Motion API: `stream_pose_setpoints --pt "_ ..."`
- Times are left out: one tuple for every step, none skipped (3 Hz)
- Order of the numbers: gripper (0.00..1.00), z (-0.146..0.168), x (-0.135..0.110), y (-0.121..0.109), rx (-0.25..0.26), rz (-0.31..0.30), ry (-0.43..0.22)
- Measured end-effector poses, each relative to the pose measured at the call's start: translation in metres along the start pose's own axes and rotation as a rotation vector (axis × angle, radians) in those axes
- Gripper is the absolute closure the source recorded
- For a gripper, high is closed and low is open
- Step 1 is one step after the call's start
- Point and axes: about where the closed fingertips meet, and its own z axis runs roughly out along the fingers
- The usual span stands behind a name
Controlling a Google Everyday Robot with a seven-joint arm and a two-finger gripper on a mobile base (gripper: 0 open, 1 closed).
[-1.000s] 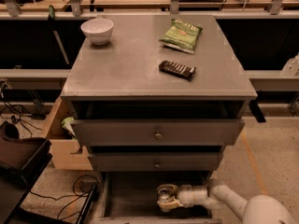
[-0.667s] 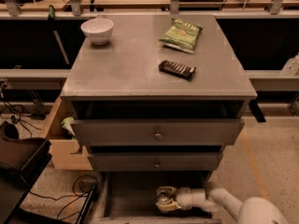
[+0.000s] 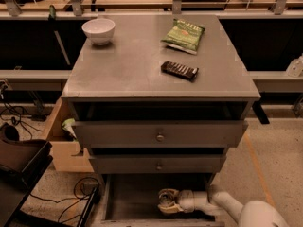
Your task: Place 7up can into bottom drawer
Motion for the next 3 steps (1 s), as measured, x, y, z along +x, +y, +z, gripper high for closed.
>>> stream_pose_setpoints --pt "0.61 0.0024 0.0000 0.0011 -0.004 0.002 -0.002" --pt "0.38 0.0049 0.0001 0.0020 -0.008 0.003 -0.004" --pt "0.14 0.0073 0.0003 0.0030 -0.012 0.005 -0.006"
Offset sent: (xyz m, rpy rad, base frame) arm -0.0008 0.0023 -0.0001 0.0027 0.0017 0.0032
